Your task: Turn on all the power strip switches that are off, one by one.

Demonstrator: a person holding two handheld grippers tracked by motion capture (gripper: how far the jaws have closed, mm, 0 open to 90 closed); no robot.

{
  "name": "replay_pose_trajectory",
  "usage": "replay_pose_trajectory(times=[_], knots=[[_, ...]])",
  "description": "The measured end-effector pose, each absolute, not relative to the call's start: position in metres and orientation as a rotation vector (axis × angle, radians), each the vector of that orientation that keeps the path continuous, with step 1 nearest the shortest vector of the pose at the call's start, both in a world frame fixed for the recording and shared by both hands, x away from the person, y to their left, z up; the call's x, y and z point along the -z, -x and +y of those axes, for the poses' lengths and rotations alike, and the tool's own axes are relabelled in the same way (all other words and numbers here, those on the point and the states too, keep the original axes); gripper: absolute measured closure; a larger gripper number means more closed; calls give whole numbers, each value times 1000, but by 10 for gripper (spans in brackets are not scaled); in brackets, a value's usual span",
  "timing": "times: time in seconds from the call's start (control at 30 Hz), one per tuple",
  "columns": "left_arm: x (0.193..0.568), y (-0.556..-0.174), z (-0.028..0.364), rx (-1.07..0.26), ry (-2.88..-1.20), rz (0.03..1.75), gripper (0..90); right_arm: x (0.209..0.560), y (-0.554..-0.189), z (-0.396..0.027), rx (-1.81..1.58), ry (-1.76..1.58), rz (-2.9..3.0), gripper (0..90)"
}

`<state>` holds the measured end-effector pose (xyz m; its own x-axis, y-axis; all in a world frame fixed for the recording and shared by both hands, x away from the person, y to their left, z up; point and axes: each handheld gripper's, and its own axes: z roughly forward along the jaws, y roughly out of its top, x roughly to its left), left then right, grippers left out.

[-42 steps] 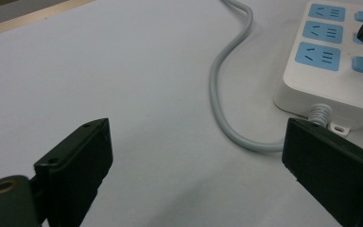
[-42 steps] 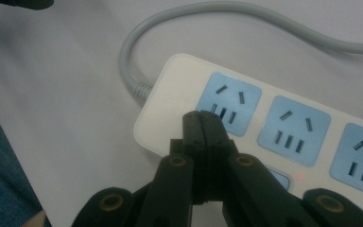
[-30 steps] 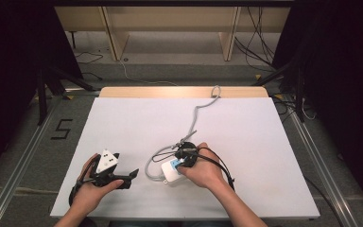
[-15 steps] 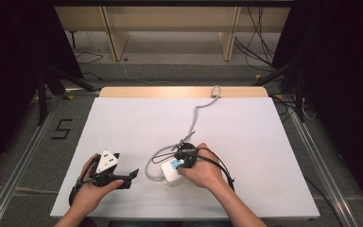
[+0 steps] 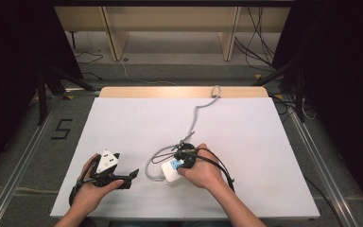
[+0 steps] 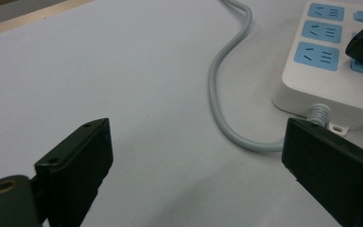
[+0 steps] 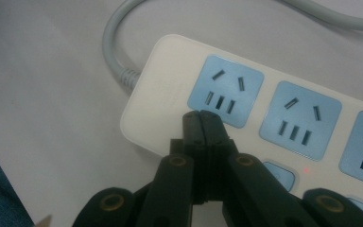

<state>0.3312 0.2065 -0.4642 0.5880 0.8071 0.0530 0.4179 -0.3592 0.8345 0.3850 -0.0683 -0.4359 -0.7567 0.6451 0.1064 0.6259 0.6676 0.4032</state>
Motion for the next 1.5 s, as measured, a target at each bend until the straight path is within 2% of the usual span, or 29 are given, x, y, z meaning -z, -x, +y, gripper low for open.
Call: replay_pose_trajectory(times=[1.5], knots=[[464, -331, 208, -596, -1979, 978, 92, 438, -386, -65, -639, -1113, 2828, 900]])
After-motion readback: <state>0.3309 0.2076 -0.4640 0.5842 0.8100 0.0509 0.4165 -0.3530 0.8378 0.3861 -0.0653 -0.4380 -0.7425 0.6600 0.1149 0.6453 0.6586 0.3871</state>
